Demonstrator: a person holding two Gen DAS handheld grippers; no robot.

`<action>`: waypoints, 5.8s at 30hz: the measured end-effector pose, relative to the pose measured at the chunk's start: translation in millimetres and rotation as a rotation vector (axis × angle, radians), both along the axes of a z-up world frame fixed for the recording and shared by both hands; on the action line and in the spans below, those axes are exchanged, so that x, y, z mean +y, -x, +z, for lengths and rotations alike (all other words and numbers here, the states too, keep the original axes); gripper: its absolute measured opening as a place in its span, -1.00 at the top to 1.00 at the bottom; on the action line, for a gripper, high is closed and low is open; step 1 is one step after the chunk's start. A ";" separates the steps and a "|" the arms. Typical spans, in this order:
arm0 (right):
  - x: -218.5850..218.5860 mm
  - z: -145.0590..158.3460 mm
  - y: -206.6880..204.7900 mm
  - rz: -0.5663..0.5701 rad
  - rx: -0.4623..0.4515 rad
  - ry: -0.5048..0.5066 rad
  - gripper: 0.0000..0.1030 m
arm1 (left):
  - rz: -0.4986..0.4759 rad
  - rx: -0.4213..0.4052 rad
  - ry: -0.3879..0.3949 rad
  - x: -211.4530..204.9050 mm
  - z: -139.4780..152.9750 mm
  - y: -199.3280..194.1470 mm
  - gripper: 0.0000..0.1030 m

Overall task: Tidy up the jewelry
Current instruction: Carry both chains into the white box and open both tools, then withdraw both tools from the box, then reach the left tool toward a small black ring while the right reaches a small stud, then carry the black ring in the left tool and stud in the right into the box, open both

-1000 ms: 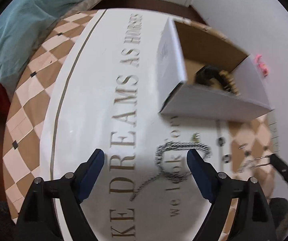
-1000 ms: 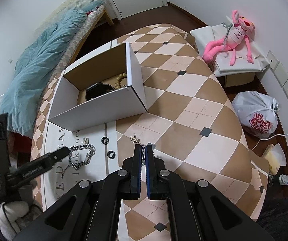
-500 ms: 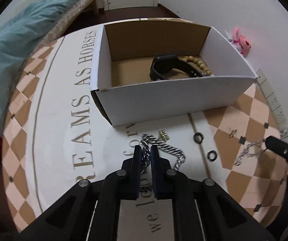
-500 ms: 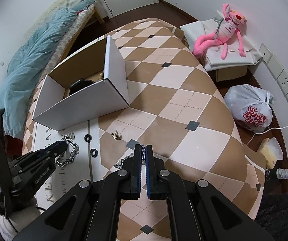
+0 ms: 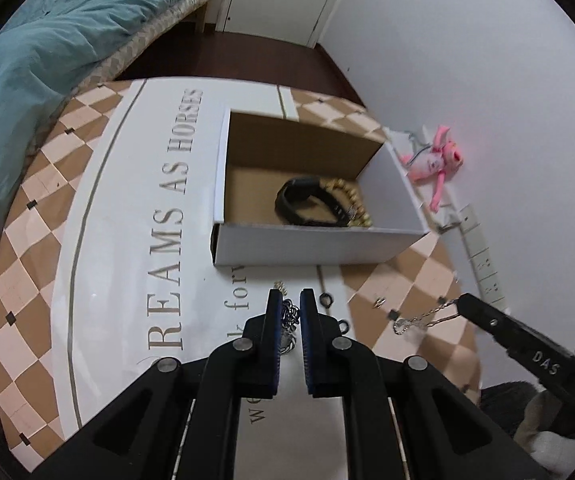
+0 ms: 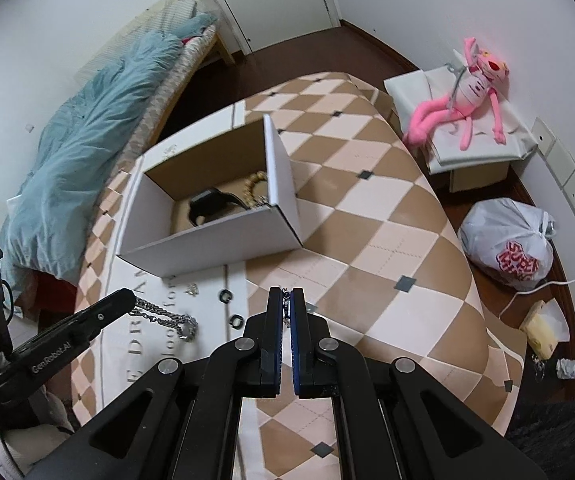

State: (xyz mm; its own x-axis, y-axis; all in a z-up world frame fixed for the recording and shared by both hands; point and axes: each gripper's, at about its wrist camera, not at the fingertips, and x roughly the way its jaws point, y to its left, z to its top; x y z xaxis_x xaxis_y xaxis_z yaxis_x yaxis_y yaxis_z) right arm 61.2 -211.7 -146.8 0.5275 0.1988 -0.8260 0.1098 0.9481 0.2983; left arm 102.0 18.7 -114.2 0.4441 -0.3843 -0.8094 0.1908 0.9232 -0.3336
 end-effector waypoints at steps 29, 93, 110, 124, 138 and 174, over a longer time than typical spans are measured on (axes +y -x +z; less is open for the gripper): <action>36.5 47.4 -172.7 0.168 0.042 0.150 0.94 | -0.043 -0.048 -0.070 -12.0 45.7 -140.2 0.89; 26.4 120.1 -32.1 0.007 -0.129 0.373 -0.92 | 0.186 -0.239 -0.327 -15.3 118.7 -7.6 -0.96; 10.9 93.3 -22.8 0.012 -0.055 0.307 -0.92 | 0.255 -0.188 -0.373 -8.1 85.9 1.6 -0.96; 15.2 -57.9 -36.9 0.083 0.105 0.132 -0.12 | 0.208 0.024 -0.474 -7.8 -41.3 -4.0 -0.96; 31.1 -66.1 -33.1 0.118 0.071 0.180 0.83 | 0.158 0.060 -0.452 -32.5 -57.4 -2.7 -0.96; -31.5 -21.7 -9.8 -0.015 0.022 0.141 0.83 | -0.020 0.009 -0.271 -102.7 -48.1 2.5 0.80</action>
